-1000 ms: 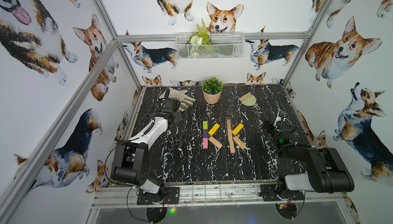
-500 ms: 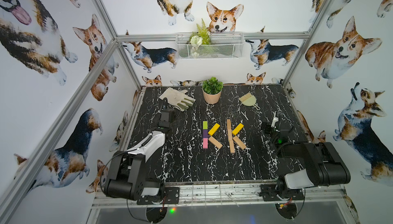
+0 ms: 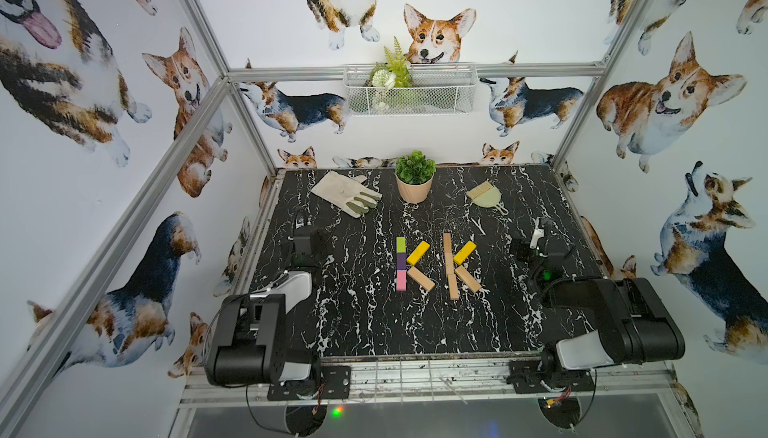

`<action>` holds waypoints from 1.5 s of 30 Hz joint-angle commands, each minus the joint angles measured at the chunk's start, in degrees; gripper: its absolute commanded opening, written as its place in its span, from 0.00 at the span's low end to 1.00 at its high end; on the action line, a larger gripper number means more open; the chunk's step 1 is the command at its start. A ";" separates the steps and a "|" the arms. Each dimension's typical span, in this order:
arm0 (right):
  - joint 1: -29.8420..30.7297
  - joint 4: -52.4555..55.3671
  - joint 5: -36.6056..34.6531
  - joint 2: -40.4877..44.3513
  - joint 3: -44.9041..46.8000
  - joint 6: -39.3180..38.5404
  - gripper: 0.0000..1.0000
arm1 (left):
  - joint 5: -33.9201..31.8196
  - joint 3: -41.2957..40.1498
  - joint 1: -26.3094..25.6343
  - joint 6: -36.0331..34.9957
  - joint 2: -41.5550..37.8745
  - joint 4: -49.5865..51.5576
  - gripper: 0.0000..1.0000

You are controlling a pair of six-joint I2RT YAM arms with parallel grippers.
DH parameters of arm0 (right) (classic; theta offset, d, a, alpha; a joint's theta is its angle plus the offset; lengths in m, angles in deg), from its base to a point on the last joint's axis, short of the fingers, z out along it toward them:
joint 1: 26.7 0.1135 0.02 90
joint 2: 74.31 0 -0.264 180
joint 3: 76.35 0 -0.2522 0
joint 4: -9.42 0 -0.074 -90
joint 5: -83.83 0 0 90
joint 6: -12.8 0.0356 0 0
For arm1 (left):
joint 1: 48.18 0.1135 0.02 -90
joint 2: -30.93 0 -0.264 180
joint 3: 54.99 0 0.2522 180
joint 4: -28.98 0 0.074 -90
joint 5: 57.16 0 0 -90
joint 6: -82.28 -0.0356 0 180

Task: Assemble the letter k with building blocks
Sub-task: Reset both arms

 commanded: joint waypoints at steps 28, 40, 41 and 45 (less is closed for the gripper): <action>0.06 -1.44 0.22 0.10 -0.23 -0.56 1.00 | 12.30 -6.00 -1.86 -5.17 7.00 -25.74 1.00; 0.10 -1.43 0.23 0.03 -0.23 -0.57 1.00 | 10.30 -6.29 -2.96 -5.73 7.00 -26.30 1.00; 0.12 -1.45 0.23 0.04 -0.25 -0.52 1.00 | 9.32 -6.65 -3.50 -5.98 7.00 -26.94 1.00; 0.08 -1.44 0.24 0.05 -0.23 -0.57 1.00 | 8.16 -6.92 -3.93 -6.18 6.92 -27.44 1.00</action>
